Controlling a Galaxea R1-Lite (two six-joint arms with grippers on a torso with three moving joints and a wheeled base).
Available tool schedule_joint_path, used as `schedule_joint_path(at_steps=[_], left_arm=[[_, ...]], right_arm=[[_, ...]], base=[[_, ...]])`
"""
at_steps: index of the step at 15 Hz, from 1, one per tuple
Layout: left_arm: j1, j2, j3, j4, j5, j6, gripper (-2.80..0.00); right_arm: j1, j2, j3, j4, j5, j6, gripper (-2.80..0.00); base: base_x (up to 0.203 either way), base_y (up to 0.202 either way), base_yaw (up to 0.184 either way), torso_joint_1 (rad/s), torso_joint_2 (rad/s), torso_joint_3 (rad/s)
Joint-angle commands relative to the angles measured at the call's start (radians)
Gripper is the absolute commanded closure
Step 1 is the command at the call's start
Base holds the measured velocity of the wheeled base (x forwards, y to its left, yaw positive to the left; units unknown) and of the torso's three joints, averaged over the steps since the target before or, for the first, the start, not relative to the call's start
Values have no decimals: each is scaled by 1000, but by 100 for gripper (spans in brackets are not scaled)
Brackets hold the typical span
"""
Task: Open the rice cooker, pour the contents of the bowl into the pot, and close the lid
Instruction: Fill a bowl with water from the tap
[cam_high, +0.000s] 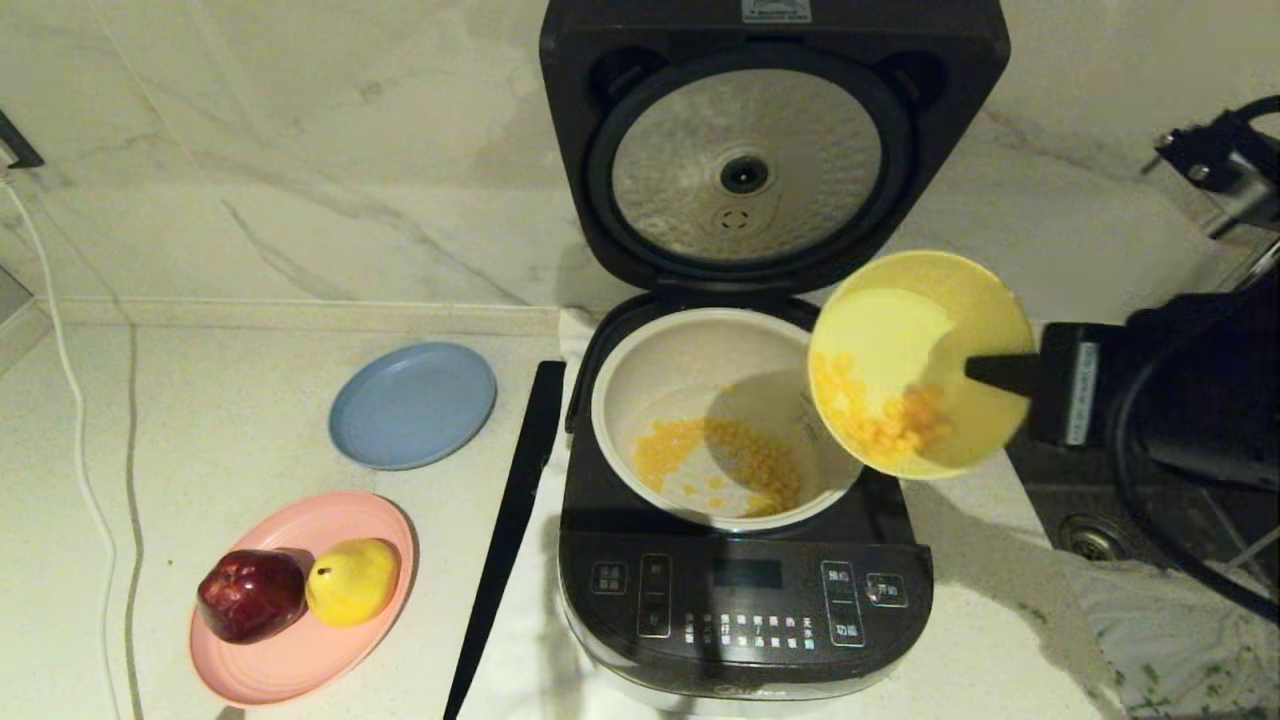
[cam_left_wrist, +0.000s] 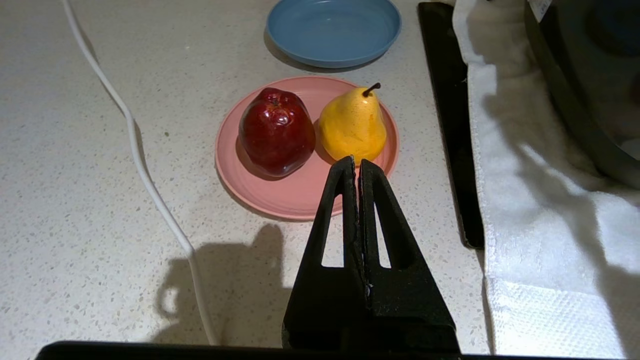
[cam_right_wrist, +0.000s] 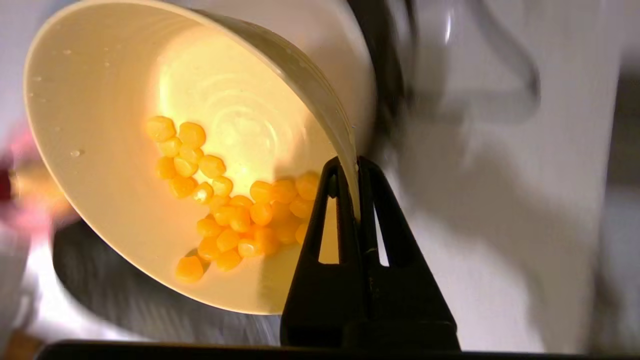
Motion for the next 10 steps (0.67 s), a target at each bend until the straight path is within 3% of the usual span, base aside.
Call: schedule_joint_path(at_steps=[1,4,10], left_arm=[[0,0,8,0,0,0,0],[0,0,8,0,0,0,0],[0,0,8,0,0,0,0]], right_arm=[[-131,-109,-20,217,122,18,0],[-354,-151,-6,313,260,20,0],[-1030,-67,90,341,561,21,0]], base=[[0,0,0,0,0,0],[0,0,0,0,0,0],[0,0,0,0,0,0]])
